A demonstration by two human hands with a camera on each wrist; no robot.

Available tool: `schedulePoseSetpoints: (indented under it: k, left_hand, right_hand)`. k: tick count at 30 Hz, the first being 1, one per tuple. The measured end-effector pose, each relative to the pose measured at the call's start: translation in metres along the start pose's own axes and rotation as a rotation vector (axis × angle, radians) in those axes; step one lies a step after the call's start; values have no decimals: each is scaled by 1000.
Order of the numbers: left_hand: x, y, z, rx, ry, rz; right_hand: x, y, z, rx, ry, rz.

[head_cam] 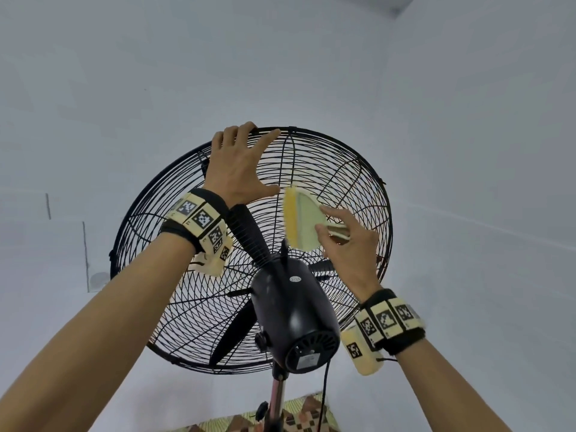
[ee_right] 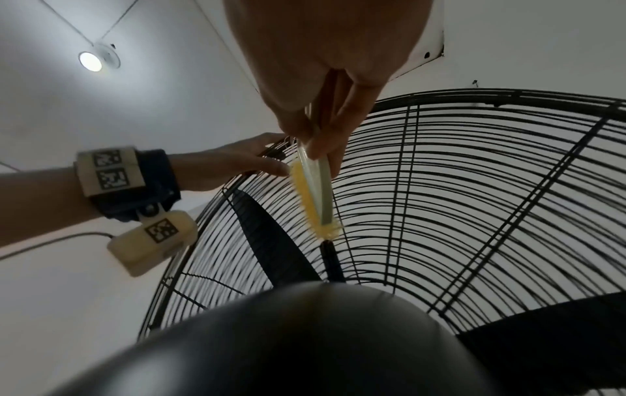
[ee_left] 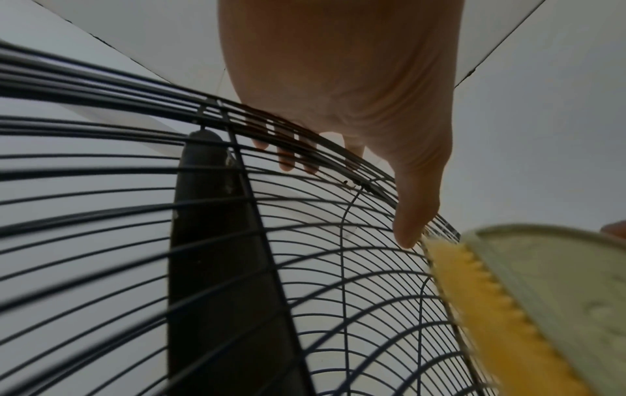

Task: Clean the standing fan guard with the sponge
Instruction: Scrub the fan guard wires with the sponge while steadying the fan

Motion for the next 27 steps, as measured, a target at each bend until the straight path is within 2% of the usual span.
schedulePoseSetpoints:
  k: [6,10,12,15,17,22,25,27]
  left_hand:
    - [4,-1,0,22,-18,4]
    - [1,-1,0,21,-3,12]
    - [1,-1,2,24,-4,7]
    - [4,2,2,21,-17,-6]
    - [5,1,1,20,-20,-6]
    - [3,0,1,11,1,-17]
    - [2,0,1,21,-6,-12]
    - [4,0,1,23,-13,-14]
  right_hand:
    - [-20,3,-8,126,106,-101]
    - [-4,-2,0,14,72,13]
    - [-3,0,3,12,73,14]
    - [-11,5,-4,145,78,-151]
    - [-11,3,-6,178,84,-162]
    - [12,-6,15,-31,3,-59]
    - [13,-3,15,-31,-43,-91]
    - [12,-2,9,-51,-35,10]
Point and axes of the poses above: each hand's wrist, its own z-axis away from the middle knuckle, its own y-axis out of the back of the hand, x = y × z, the point moved 3 cm from there along -z, towards the middle knuckle, and after that the axes turned 3 degrees about -y, right-handed, at the moved point
